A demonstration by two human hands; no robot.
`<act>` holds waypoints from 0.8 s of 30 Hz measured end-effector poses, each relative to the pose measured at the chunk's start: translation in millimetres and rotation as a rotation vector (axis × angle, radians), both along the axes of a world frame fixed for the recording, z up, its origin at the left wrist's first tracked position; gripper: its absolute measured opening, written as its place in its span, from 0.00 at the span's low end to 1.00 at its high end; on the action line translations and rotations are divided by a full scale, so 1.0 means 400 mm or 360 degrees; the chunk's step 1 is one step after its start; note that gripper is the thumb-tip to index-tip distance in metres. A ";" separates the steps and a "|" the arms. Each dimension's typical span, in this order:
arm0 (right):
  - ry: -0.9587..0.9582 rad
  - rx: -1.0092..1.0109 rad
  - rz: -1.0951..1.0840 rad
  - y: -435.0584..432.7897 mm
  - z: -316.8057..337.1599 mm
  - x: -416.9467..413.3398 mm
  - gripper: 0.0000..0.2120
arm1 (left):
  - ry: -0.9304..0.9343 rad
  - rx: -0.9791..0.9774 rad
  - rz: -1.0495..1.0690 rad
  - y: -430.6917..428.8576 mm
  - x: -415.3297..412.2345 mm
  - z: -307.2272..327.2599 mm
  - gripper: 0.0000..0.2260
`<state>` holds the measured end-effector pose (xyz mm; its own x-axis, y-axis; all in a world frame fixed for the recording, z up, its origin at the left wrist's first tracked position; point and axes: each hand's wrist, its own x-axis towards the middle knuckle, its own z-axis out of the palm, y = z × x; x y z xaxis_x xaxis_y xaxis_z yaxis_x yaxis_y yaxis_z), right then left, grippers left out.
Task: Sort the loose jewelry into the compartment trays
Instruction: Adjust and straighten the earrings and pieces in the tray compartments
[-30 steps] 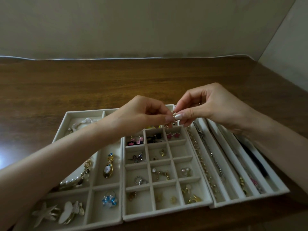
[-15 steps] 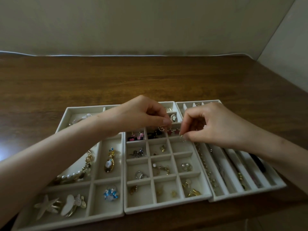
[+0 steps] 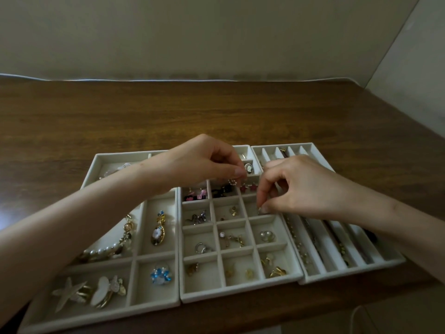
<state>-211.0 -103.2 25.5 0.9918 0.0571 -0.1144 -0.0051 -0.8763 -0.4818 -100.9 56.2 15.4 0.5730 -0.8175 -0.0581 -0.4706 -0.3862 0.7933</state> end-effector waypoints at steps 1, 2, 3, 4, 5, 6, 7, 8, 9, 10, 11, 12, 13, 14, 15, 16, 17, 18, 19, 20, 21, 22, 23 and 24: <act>0.0005 -0.0032 -0.0015 0.001 -0.002 0.003 0.06 | 0.0001 -0.0010 -0.0003 0.000 0.000 0.000 0.04; 0.0004 -0.0067 -0.0027 0.003 -0.004 0.007 0.06 | -0.0001 -0.0014 -0.0004 0.001 -0.001 0.001 0.04; -0.0006 -0.0103 -0.0035 0.004 -0.006 0.010 0.06 | -0.0009 -0.0011 -0.0003 0.001 -0.001 0.002 0.04; -0.0021 -0.0138 -0.0037 0.007 -0.008 0.011 0.05 | -0.0016 -0.0010 0.0000 0.002 -0.001 0.003 0.04; -0.0041 -0.0175 -0.0030 0.009 -0.010 0.012 0.06 | -0.0020 -0.0016 0.0005 0.002 -0.001 0.004 0.04; -0.0064 -0.0212 -0.0018 0.011 -0.012 0.012 0.06 | -0.0019 -0.0021 0.0009 0.002 -0.002 0.006 0.04; -0.0086 -0.0247 -0.0003 0.013 -0.015 0.011 0.06 | -0.0017 -0.0022 0.0012 0.003 -0.002 0.007 0.04; -0.0104 -0.0274 0.0009 0.015 -0.017 0.010 0.06 | -0.0013 -0.0020 0.0014 0.003 -0.002 0.008 0.04; -0.0120 -0.0292 0.0017 0.016 -0.019 0.009 0.06 | -0.0008 -0.0021 0.0012 0.003 -0.001 0.008 0.04; -0.0130 -0.0302 0.0023 0.017 -0.021 0.007 0.06 | -0.0002 -0.0024 0.0006 0.003 -0.001 0.007 0.04; -0.0136 -0.0304 0.0030 0.017 -0.022 0.007 0.06 | 0.0003 -0.0028 -0.0001 0.003 -0.001 0.006 0.04; -0.0142 -0.0296 0.0038 0.015 -0.021 0.007 0.05 | 0.0007 -0.0031 -0.0006 0.003 0.000 0.006 0.04; -0.0149 -0.0270 0.0037 0.011 -0.018 0.008 0.05 | 0.0010 -0.0033 -0.0007 0.003 0.001 0.005 0.05; -0.0156 -0.0226 0.0025 0.006 -0.012 0.008 0.04 | 0.0016 -0.0036 -0.0008 0.004 0.002 0.004 0.05; -0.0163 -0.0181 0.0015 -0.001 -0.005 0.008 0.04 | 0.0025 -0.0041 -0.0007 0.004 0.004 0.004 0.05; -0.0168 -0.0159 0.0018 -0.009 0.003 0.008 0.04 | 0.0033 -0.0044 -0.0010 0.005 0.005 0.004 0.05; -0.0163 -0.0161 0.0036 -0.016 0.009 0.008 0.05 | 0.0039 -0.0048 -0.0020 0.006 0.007 0.004 0.05; -0.0145 -0.0176 0.0061 -0.022 0.014 0.008 0.06 | 0.0043 -0.0052 -0.0032 0.006 0.008 0.005 0.06; -0.0123 -0.0190 0.0087 -0.026 0.015 0.008 0.07 | 0.0044 -0.0059 -0.0040 0.007 0.008 0.004 0.07; -0.0103 -0.0194 0.0109 -0.026 0.015 0.008 0.08 | 0.0046 -0.0069 -0.0044 0.006 0.008 0.004 0.07; -0.0084 -0.0190 0.0128 -0.025 0.013 0.008 0.07 | 0.0049 -0.0077 -0.0049 0.006 0.008 0.003 0.07; -0.0064 -0.0186 0.0144 -0.023 0.009 0.009 0.06 | 0.0049 -0.0082 -0.0056 0.006 0.007 0.003 0.06; -0.0041 -0.0191 0.0159 -0.020 0.005 0.009 0.05 | 0.0044 -0.0083 -0.0065 0.006 0.006 0.002 0.06; -0.0017 -0.0200 0.0170 -0.017 0.002 0.010 0.05 | 0.0032 -0.0083 -0.0078 0.005 0.005 0.002 0.05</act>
